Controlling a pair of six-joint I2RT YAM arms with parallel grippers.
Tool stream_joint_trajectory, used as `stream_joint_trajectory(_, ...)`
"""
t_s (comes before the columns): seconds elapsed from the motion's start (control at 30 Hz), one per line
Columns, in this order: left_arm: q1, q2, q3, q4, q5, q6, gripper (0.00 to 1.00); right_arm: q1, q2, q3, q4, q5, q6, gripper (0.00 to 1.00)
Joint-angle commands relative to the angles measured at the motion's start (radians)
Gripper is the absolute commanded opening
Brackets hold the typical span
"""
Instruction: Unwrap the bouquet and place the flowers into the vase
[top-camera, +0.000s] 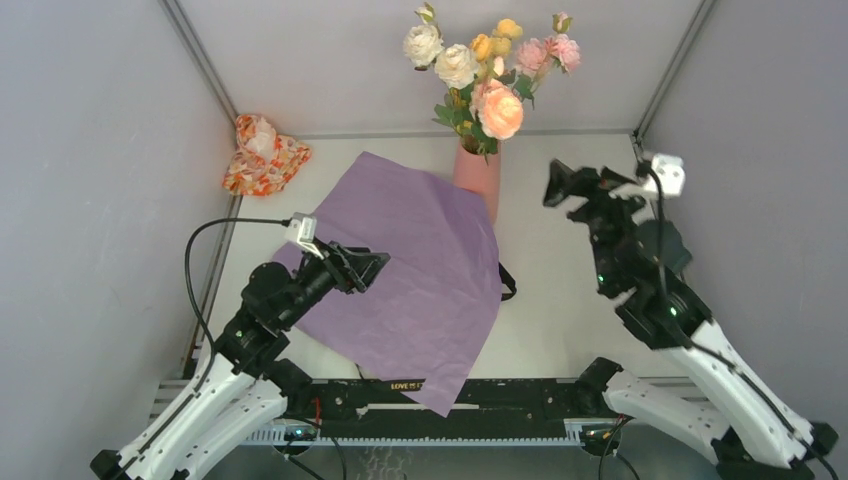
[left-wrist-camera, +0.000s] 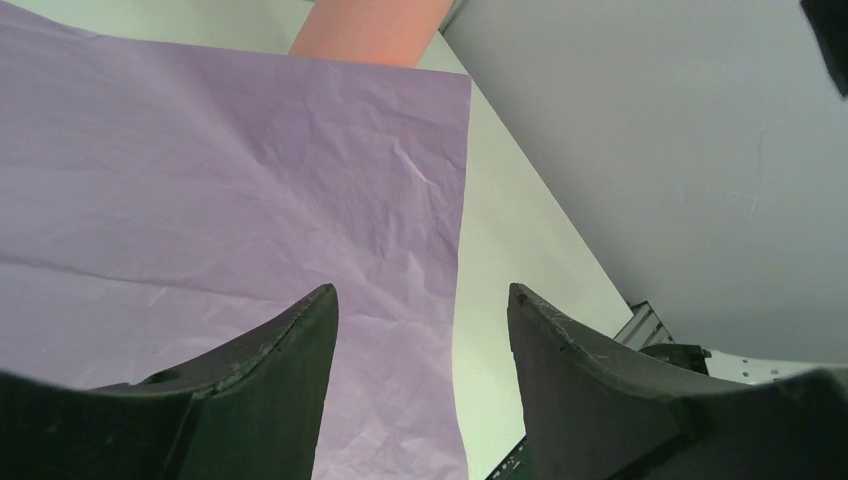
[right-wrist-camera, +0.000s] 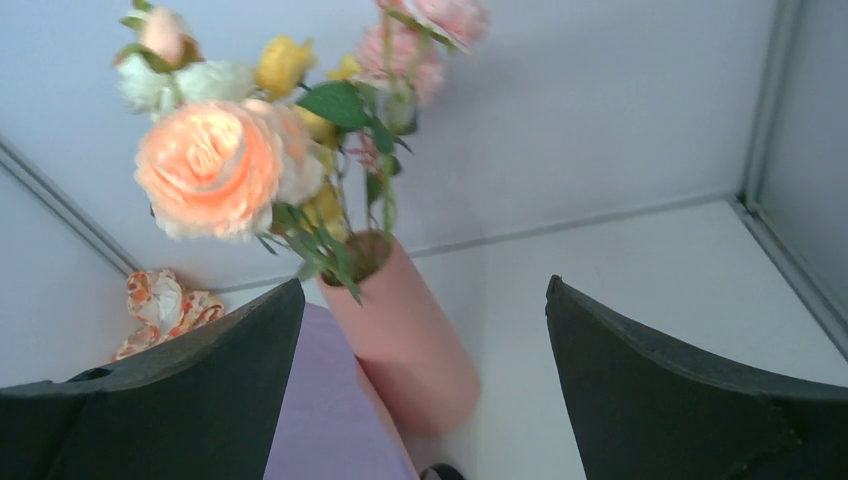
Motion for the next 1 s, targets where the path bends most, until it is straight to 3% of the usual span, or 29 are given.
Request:
stream_joint_trajectory(0.0,-0.005,-0.045,-0.026,-0.015,-0.045,-0.026,0.68,0.003,-0.2,-0.148,-0.129,0.1,0.155,1.0)
stream_joint_trajectory(0.13,-0.005,-0.064,-0.039,-0.037,-0.075,-0.041,0.68,-0.003,-0.357,-0.254,-0.229,0.137,0.239,1.0)
stream_joint_trajectory(0.3,-0.005,-0.078,-0.065,-0.047,-0.118,-0.074,0.68,-0.009,-0.439,-0.299,-0.319,0.155,0.292,1.0)
stream_joint_trajectory(0.97,-0.005,-0.097,-0.072,-0.091,-0.171,-0.08,0.68,-0.009,-0.436,-0.297,-0.338,0.16,0.305,0.99)
